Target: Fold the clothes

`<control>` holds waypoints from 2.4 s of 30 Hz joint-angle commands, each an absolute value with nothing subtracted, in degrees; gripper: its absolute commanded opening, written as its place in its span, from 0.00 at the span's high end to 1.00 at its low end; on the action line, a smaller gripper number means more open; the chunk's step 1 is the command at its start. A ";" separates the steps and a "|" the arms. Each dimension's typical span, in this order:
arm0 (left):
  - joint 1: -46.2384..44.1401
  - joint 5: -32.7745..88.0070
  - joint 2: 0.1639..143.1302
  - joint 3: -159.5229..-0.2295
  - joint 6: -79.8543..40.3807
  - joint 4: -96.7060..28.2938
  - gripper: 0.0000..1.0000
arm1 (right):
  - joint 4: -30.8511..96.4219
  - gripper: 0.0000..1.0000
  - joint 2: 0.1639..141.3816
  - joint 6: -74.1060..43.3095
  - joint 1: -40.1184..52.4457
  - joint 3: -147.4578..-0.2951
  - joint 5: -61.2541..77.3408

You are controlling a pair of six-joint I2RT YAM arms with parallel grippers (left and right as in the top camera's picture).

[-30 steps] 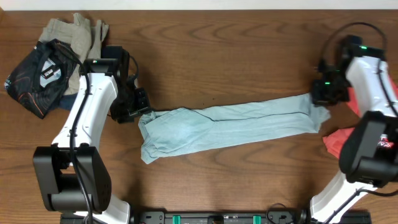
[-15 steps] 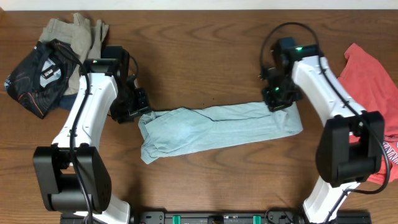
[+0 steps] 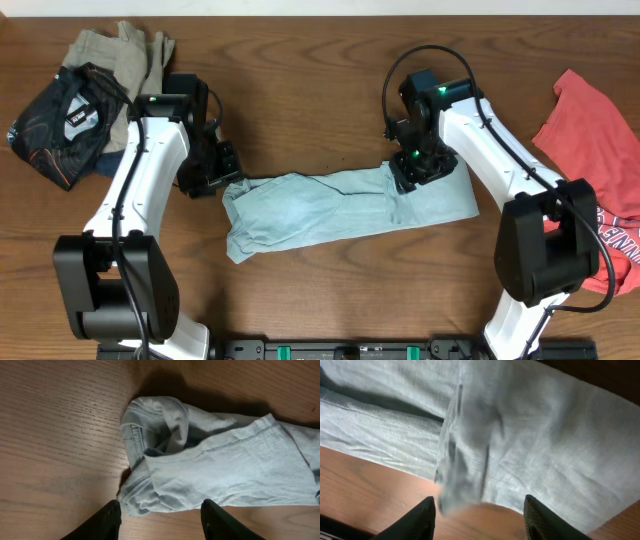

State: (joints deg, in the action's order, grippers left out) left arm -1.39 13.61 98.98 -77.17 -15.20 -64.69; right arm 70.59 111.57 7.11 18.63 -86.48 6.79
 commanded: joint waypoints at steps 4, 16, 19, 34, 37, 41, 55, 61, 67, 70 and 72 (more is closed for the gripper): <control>-1.37 13.47 99.35 -76.82 -15.57 -64.99 0.47 | 69.12 0.37 111.02 7.33 18.79 -86.17 7.53; -1.37 13.47 99.55 -74.89 -15.55 -64.31 0.28 | 68.27 0.36 111.02 7.31 18.81 -86.17 7.53; -1.37 13.47 99.98 -72.55 -15.53 -61.84 0.23 | 68.14 0.36 111.00 7.33 18.81 -86.17 7.53; -1.39 20.75 104.84 -58.06 -15.51 -45.98 0.21 | 67.02 0.35 111.02 7.33 18.76 -86.17 7.49; -1.76 25.54 104.86 -55.68 -15.55 -42.17 0.29 | 66.61 0.35 111.02 7.33 18.76 -86.17 7.49; -3.01 26.55 104.86 -54.76 -15.51 -41.28 0.55 | 66.63 0.34 111.02 7.33 18.76 -86.17 6.46; 7.75 9.67 104.79 -69.01 -15.55 -54.33 0.92 | 67.55 0.31 110.78 -0.60 12.45 -88.25 -1.76; 14.66 7.66 104.79 -82.35 -15.55 -63.79 0.92 | 68.64 0.30 110.72 -0.58 5.37 -88.86 -1.74; 11.90 12.27 104.79 -92.71 -15.57 -72.95 0.93 | 69.12 0.30 110.72 -0.60 0.54 -88.86 -1.23; 6.79 16.86 104.77 -93.95 -16.56 -74.13 0.94 | 69.19 0.30 110.72 -0.60 -0.30 -88.86 -1.04; 2.70 17.69 104.79 -93.95 -18.39 -74.08 0.93 | 69.17 0.30 110.72 -0.60 -0.38 -88.86 -1.04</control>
State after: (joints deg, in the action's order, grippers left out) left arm 7.62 13.63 104.84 -93.12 -16.36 -73.49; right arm 69.17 111.57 0.38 -0.08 -87.77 -1.28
